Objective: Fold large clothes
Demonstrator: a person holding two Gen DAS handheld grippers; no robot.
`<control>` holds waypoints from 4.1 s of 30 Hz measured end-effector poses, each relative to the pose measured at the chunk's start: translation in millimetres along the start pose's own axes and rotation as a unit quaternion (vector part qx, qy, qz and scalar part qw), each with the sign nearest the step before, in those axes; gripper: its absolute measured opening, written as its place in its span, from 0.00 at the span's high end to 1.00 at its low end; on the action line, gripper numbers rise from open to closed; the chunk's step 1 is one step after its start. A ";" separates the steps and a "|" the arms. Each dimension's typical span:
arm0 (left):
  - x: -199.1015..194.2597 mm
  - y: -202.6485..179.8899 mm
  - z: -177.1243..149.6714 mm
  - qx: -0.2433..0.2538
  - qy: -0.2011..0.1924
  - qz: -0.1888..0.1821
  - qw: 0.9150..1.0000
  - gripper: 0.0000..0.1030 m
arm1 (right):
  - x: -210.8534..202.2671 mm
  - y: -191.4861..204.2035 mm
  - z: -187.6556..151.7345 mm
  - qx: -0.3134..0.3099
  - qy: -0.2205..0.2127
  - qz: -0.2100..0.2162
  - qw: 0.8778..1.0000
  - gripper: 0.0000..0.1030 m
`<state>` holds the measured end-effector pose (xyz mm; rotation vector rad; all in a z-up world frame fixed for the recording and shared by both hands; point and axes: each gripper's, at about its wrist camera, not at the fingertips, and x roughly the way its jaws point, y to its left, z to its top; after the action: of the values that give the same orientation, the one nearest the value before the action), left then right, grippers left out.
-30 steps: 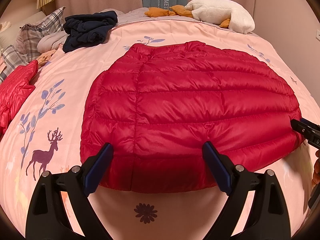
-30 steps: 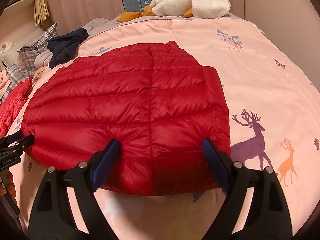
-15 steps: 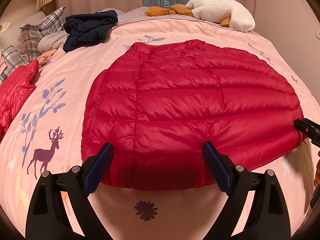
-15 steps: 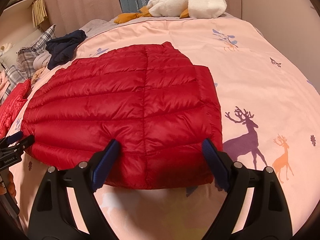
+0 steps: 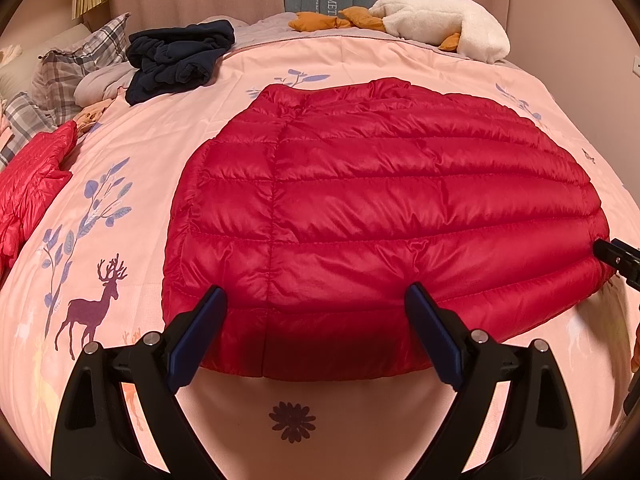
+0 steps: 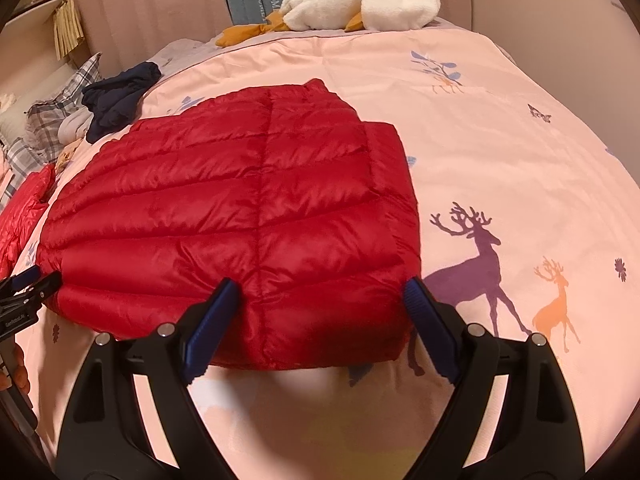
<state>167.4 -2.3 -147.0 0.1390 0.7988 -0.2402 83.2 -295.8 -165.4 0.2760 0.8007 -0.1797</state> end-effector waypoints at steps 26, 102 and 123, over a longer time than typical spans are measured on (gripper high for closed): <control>0.2 -0.4 0.8 0.001 0.001 0.001 1.000 0.11 | 6.1 -14.4 -3.1 0.024 0.011 0.001 1.000 0.16; -48.9 89.4 -17.4 -0.080 0.002 0.092 0.992 0.10 | -46.8 -67.8 -6.7 0.068 -0.022 -0.075 0.995 0.14; -154.9 36.9 15.6 -0.062 -0.109 0.058 0.990 0.02 | -152.9 18.5 15.5 -0.035 -0.121 -0.033 0.991 0.02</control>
<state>83.8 54.8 -23.1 0.0403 0.5840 -0.0941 -5.9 -274.7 -40.5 0.1579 0.5738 -0.2429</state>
